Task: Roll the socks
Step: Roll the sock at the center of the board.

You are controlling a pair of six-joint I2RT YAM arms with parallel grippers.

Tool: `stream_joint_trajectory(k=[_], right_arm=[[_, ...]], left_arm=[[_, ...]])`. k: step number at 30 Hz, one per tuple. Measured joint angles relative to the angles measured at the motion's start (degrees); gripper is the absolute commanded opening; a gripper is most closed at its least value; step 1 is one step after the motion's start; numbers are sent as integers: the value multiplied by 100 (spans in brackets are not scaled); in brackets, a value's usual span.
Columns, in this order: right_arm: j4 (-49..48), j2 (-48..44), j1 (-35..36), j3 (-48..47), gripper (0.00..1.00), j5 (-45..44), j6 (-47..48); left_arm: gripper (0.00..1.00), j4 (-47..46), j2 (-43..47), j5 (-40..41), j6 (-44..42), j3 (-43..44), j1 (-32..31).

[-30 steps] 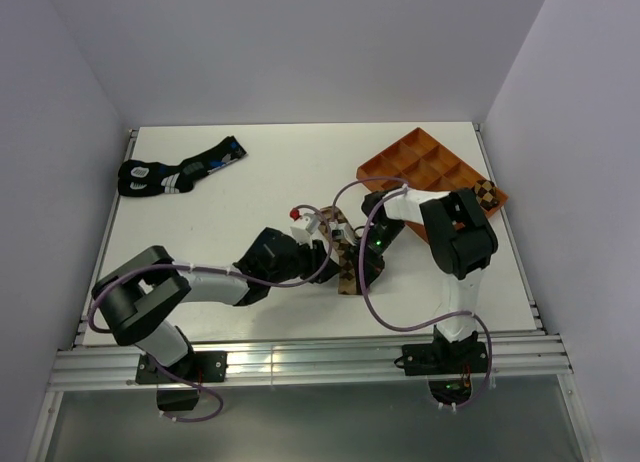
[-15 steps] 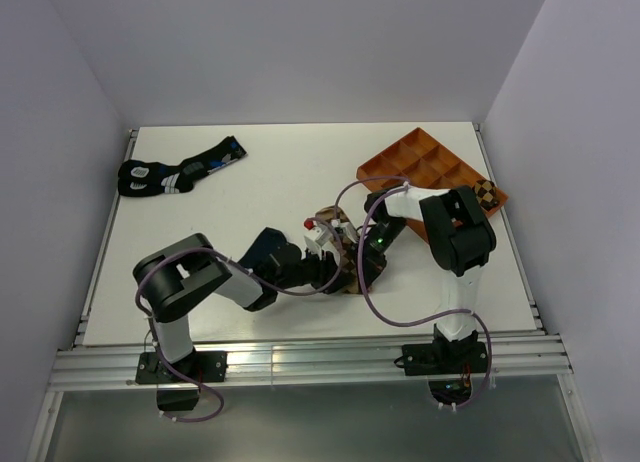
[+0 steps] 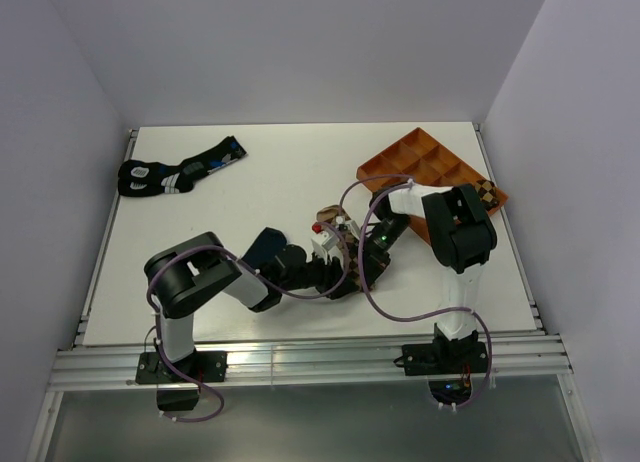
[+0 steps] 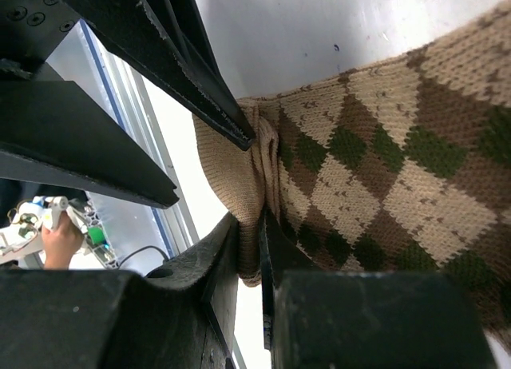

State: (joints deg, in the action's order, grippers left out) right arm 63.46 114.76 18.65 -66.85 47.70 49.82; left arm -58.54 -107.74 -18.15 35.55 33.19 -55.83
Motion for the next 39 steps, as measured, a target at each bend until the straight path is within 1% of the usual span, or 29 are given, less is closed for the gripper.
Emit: stream_joint_trajectory(k=[9,12,15,18,19,21,22,24,27,28,31,34,37,39], right_arm=[[160,94,-96,-105,13,7,153],[179,94,-107,-105,13,4,216],[199,94,-127,-105,13,0,267],[225,96,-155,-105,14,-4,319],[232,96,-162,-105,13,-7,328],[238,101,-184,-105,14,-9,352],[238,101,-195,-105,14,-7,361],[229,101,-210,-105,15,-20,361],[210,98,-225,-90,23,-79,310],[190,92,-234,-72,28,-94,269],[76,-57,-243,59,36,-138,92],[-136,-361,-243,254,48,-205,-96],[-444,-717,-243,433,52,-341,-236],[-671,-962,-254,533,53,-472,-358]], left_arm=[[52,313,-17,50,-208,190,-31],[50,439,-17,111,-273,258,-52],[46,671,-17,210,-354,380,-79],[39,874,-17,308,-411,476,-103],[34,938,-17,326,-439,507,-105],[28,1117,-17,367,-474,597,-109],[22,1207,-17,387,-483,638,-111],[18,1412,-17,398,-492,752,-129],[8,1808,-17,396,-492,966,-153],[0,1956,-17,393,-492,1047,-160],[0,2326,-17,393,-461,1248,-184],[0,2625,-17,435,-350,1390,-203],[0,2914,-17,505,-129,1521,-205],[0,3128,-17,560,31,1626,-212]])
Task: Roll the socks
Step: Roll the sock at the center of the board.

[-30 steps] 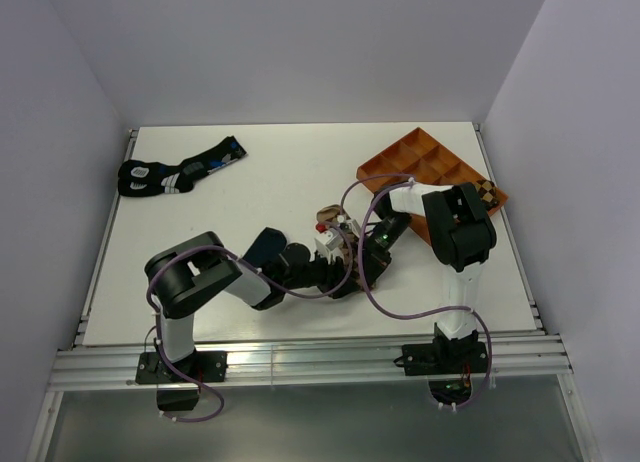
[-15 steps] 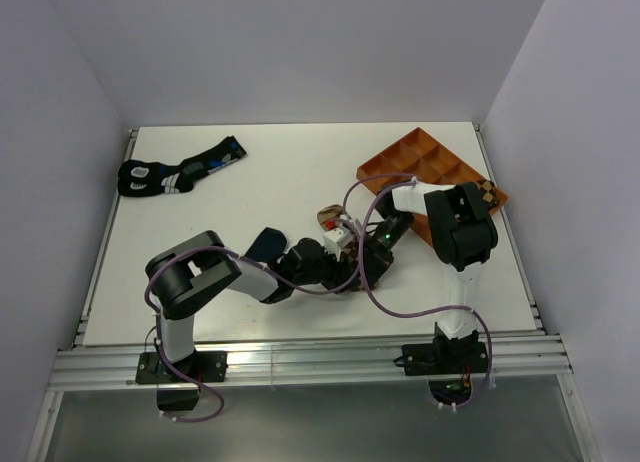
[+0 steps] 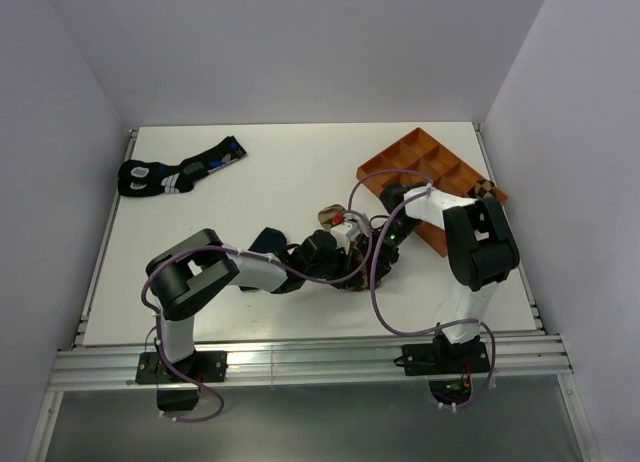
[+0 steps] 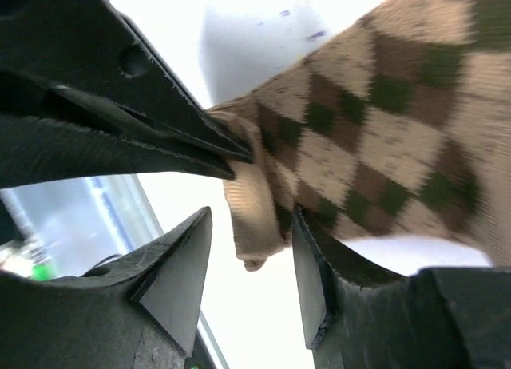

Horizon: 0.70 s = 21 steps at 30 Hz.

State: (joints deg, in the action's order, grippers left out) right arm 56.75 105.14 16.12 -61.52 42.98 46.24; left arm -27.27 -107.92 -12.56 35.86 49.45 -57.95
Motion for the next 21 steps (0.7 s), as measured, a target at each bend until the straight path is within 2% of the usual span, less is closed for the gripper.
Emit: stream_joint_trajectory(k=[9,16,21], right_arm=[[-1038,-957,-229,455,57,-660,-616],[-1373,-1558,-669,691,58,-791,-721],[-1554,-1998,-713,979,58,-890,-717]], left_arm=[[0,723,0,151,636,326,-15],[0,1547,0,170,1051,699,-15],[0,2273,-15,33,1207,1008,-2]])
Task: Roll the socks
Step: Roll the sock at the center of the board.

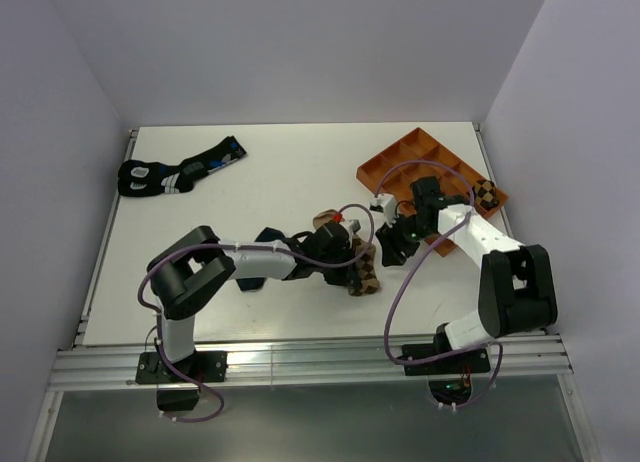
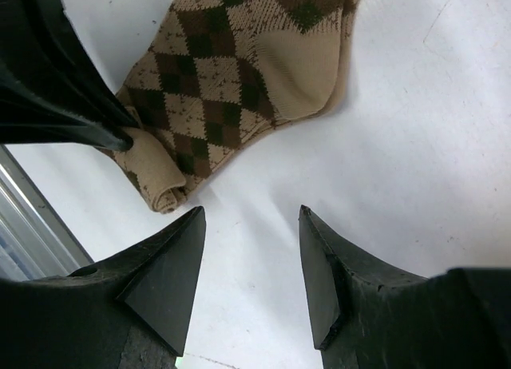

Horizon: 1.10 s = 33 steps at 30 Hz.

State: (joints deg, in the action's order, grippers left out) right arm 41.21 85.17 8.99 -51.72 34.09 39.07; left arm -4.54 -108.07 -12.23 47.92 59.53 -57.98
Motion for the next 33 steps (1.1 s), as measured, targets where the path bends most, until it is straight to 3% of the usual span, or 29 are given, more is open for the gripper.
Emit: stream_joint_trajectory(k=[13,25,33], right_arm=[[-44,-992,160,595,56,251,883],[-546,-2168,2210,1602,58,-317,1134],[-1023,-1880,2695,1670,57,-715,1134]], left_arm=[[0,1596,-402,-1556,114,741,619],[0,2573,-955,-2162,105,1532,826],[0,2813,-1082,-2269,105,1731,831]])
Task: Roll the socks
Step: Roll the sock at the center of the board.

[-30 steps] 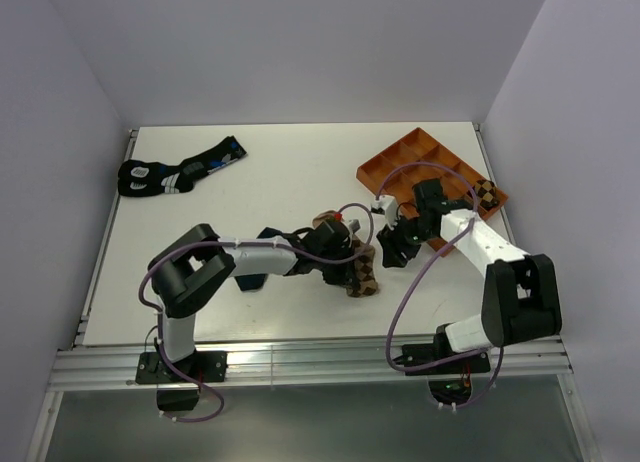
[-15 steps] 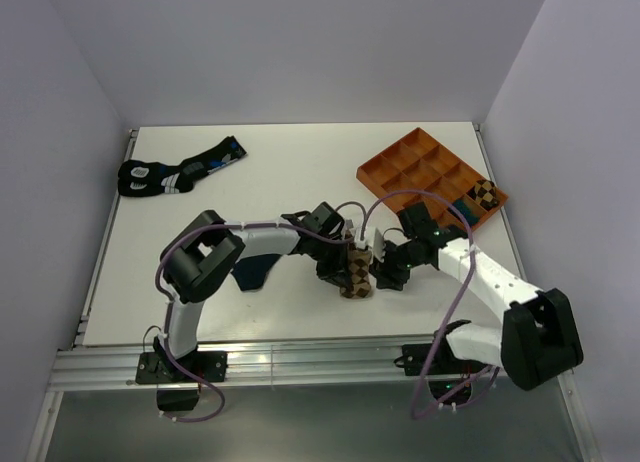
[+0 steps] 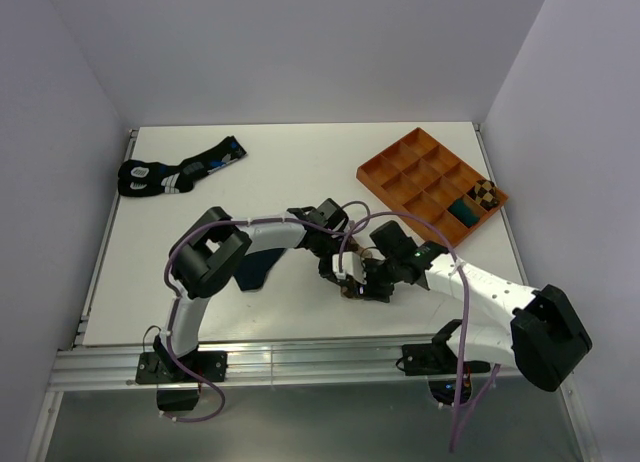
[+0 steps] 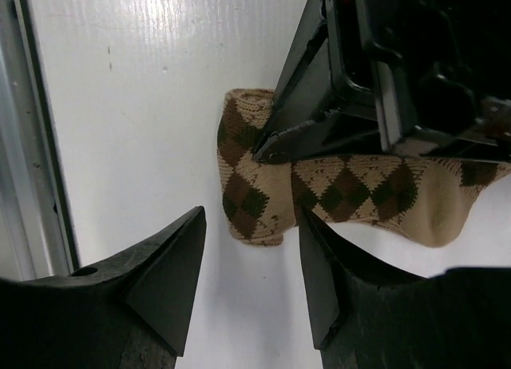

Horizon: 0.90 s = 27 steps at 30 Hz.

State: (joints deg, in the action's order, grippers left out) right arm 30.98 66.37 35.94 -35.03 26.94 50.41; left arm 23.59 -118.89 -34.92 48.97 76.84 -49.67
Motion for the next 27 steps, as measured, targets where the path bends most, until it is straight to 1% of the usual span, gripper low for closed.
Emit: stream_joint_trajectory(k=[13,16,20,22,23,24,27], right_arm=[[-640,195,540,365,56,-566,-52],[-824,299,616,380,51,-664,-103],[-1003,431,669,439,33,-743,-170],[-1049,461,669,439,28,-750,-223],[-1060,461,669,439,26,-758,-247],[-1069,463,669,439,25,-765,-260],[-1082,459,669,452,21,-774,-286]], left_arm=[[1,166,-129,-205,-15,125,50],[2,186,-190,-267,-13,190,55],[6,177,-197,-284,-9,195,59],[13,175,-197,-286,2,195,68],[20,170,-197,-286,9,192,74],[23,160,-197,-286,26,186,81],[28,-59,-179,-339,168,17,133]])
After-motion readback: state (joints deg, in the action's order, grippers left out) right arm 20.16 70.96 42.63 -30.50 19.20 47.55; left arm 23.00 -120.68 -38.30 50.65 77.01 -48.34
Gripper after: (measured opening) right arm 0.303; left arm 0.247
